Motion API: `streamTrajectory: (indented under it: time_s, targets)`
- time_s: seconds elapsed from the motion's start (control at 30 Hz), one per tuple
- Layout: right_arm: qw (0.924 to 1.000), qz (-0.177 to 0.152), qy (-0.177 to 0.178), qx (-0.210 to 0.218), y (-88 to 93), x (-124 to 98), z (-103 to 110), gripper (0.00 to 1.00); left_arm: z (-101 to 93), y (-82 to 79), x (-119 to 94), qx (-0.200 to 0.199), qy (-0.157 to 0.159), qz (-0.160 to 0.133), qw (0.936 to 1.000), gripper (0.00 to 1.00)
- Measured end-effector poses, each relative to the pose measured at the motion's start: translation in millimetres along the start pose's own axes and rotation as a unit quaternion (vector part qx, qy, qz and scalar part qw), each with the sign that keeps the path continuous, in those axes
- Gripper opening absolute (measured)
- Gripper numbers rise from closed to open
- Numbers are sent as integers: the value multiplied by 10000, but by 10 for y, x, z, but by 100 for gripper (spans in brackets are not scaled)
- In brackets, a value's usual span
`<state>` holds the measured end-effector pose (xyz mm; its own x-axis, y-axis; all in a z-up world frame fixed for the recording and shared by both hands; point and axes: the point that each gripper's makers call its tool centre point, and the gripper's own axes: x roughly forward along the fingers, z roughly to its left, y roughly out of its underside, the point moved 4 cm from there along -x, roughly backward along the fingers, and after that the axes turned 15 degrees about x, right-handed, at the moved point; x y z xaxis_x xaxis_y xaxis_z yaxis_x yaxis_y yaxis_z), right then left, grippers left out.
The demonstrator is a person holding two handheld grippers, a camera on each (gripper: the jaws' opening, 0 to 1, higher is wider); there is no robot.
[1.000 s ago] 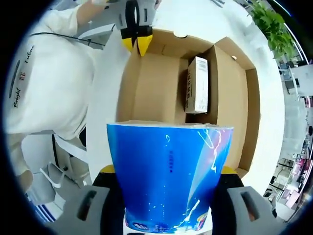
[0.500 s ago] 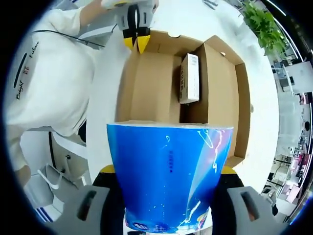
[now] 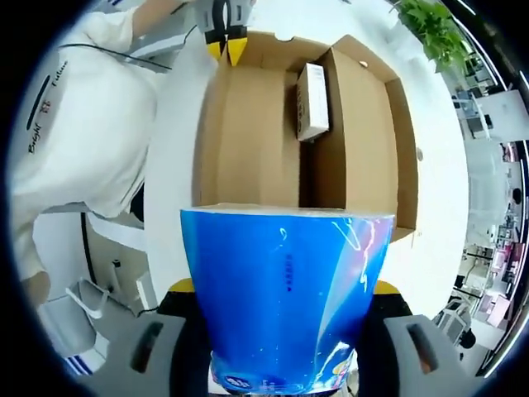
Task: Operate the shoe box by opening the lid, removing the specified soft item, and placing it in the target area until the item is outside and the box remains undamaged.
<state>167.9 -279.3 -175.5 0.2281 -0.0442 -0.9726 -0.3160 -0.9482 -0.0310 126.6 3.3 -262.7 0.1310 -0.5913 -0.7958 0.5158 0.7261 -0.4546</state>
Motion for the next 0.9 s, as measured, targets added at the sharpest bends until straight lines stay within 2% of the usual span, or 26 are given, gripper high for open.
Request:
streamTrajectory:
  time_s: [0.17,0.4,0.9]
  targets:
    - [9999,122,17,53,146,58,-74,70,5,4,2,1,8,-8,10000,5]
    - [9998,111,36,132,265,88,-135,70,21,21,4,-9,3,-8,10000,5]
    - [9996,102,7,245,367,254,-138,70,61,67,7,-6,-14,-30,10000,5]
